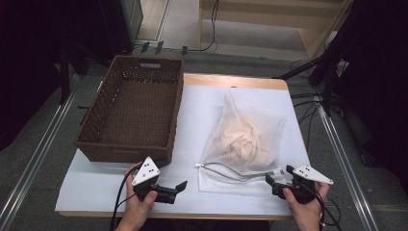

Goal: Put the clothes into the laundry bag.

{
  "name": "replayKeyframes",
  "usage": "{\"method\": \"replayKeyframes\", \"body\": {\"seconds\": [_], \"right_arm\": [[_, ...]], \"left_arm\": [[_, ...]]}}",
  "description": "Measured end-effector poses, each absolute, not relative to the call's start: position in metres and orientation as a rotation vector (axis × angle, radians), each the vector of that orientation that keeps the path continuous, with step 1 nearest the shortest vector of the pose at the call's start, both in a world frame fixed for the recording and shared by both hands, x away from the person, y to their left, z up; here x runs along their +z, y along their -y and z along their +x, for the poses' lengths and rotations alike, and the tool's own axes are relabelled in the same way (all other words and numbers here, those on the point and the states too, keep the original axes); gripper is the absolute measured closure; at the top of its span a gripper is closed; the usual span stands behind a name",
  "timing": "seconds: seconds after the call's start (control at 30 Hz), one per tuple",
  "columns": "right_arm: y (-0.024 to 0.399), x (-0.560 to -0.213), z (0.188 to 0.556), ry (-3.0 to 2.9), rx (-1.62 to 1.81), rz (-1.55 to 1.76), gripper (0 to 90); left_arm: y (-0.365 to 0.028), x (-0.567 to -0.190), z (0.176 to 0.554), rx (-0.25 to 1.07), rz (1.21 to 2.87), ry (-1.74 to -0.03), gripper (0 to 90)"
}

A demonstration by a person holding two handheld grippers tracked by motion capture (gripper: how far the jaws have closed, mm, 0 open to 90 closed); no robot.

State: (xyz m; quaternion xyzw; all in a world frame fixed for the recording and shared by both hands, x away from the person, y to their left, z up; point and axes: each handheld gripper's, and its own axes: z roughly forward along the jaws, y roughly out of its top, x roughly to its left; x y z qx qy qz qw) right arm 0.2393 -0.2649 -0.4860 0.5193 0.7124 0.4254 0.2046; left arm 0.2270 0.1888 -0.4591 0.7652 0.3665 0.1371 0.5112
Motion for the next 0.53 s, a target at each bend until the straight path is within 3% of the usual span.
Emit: {"method": "replayKeyframes", "body": {"seconds": [0.2,0.53], "right_arm": [[0.272,-0.487,0.24,-1.959,1.178,1.469,9.7],[0.277,-0.488,0.24,-1.939,1.22,1.505,10.1]], "left_arm": [[-0.212,-0.46,0.227,0.351,1.82,-0.934,0.2],[-0.204,-0.464,0.229,0.362,1.845,-0.941,0.2]]}}
